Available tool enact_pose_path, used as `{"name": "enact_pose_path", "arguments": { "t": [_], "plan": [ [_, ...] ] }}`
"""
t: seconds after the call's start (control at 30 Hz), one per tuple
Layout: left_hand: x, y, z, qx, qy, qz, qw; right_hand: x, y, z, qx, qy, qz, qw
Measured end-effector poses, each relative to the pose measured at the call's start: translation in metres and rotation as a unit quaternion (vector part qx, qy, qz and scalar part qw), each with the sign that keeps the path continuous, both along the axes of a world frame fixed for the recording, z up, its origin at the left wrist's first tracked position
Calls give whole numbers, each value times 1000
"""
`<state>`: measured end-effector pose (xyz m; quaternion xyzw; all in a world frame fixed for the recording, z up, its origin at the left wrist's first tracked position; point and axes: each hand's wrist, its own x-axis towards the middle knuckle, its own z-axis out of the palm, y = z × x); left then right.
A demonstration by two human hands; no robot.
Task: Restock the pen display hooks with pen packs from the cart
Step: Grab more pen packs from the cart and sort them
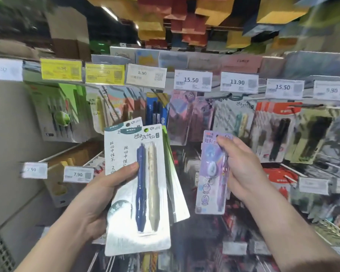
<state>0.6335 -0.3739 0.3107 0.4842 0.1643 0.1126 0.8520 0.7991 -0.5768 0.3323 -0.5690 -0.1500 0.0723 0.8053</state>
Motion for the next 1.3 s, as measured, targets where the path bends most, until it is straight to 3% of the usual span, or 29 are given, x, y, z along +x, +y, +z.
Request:
{"name": "enact_pose_path", "arguments": {
  "t": [0.2, 0.47, 0.67, 0.87, 1.03, 1.3],
  "plan": [
    [11, -3, 5, -2, 3, 34, 999, 19, 23, 14, -32, -60, 12, 998],
    [18, 7, 10, 2, 3, 48, 999, 26, 64, 57, -64, -198, -48, 977],
    [20, 22, 7, 9, 8, 44, 999, 32, 83, 73, -73, -244, -100, 962],
    [19, 28, 5, 23, -18, 59, 998, 35, 91, 79, -30, -207, -116, 971],
    [16, 34, 4, 26, -25, 62, 997, 37, 93, 77, -48, -233, -97, 966],
    [14, 40, 6, 32, -16, 64, 997, 63, 99, 70, -36, -172, -82, 981]
  ]
}}
